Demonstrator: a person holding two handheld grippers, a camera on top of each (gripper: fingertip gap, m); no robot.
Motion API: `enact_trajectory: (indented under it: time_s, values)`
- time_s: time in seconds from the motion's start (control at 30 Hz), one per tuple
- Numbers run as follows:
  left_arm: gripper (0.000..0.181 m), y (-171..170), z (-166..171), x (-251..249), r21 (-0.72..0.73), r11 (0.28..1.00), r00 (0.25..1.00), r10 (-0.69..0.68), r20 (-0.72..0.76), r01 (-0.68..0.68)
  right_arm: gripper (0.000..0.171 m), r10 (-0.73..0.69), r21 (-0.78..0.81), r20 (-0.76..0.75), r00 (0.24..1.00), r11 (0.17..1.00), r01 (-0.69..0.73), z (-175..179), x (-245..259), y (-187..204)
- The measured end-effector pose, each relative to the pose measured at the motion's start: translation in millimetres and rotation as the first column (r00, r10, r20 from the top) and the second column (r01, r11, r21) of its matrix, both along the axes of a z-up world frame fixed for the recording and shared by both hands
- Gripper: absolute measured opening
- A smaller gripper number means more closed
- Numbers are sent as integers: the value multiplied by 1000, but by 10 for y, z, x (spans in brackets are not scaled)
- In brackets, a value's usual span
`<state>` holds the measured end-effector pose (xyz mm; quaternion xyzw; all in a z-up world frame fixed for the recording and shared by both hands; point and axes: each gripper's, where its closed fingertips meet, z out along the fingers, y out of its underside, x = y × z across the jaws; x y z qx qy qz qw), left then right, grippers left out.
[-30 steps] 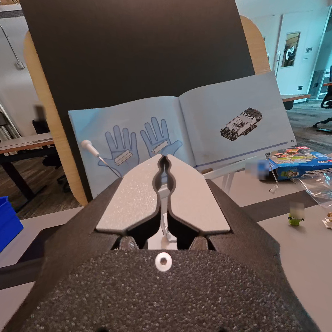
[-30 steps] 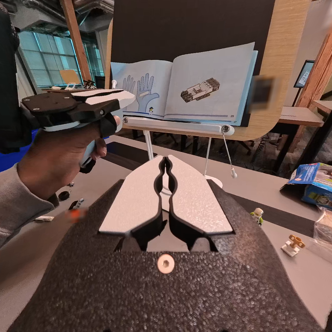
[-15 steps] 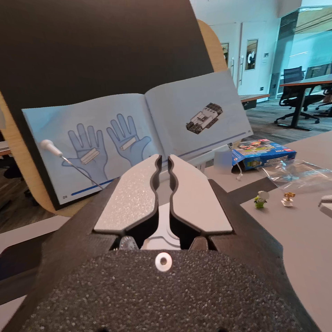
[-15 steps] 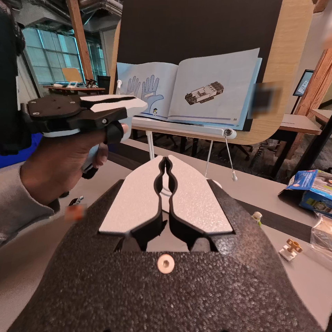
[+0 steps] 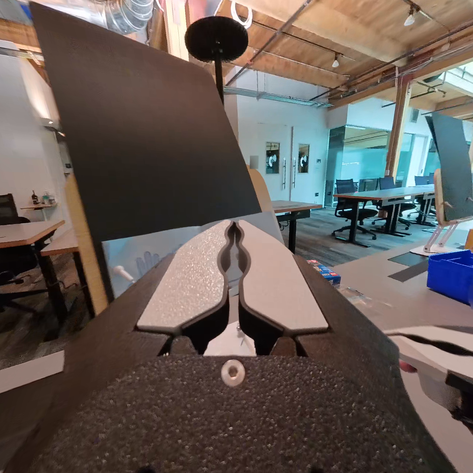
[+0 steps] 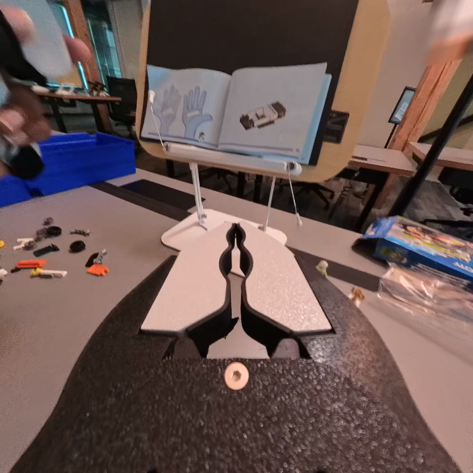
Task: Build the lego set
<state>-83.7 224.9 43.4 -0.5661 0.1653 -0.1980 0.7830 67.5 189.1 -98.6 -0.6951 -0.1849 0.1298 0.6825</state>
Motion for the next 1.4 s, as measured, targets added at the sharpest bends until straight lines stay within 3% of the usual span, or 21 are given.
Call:
enact_trajectory:
  time_s: [0.17,0.27,0.43,0.53,0.7,0.93,1.13,1.23,1.4]
  values:
    - [0,-205,-186,-244,-54,998,999,17,-51,-20,0,5,-75,-70,998,997,-10,-225,118,-282]
    - [0,-418,-572,-332,-128,992,994,-6,-106,-8,0,61,-97,-123,991,993,-73,-275,62,-420]
    - [0,-865,-1369,-505,-250,968,985,-40,-169,-4,0,116,-62,-88,989,991,-122,-279,0,-462]
    - [0,-1073,-1640,-656,-279,960,984,-33,-177,-17,0,123,-56,-82,989,990,-127,-291,-17,-481]
    - [0,-1276,-1797,-1129,-300,936,945,84,-316,-184,0,148,-45,-51,988,988,-150,-254,-74,-536]
    - [0,-1394,-2054,-2137,-387,832,878,222,-424,-397,0,147,-39,55,988,989,-145,-288,-40,-607]
    - [7,-1334,-2481,-2531,-596,725,874,15,-485,-344,0,142,-80,76,987,988,-136,-397,12,-593]
    - [24,-1320,-2633,-2506,-688,682,863,-166,-477,-249,0,134,-96,83,987,987,-126,-445,31,-568]
    - [31,-1394,-2935,-2521,-780,585,736,-423,-528,-223,0,132,-115,98,986,986,-121,-516,43,-544]
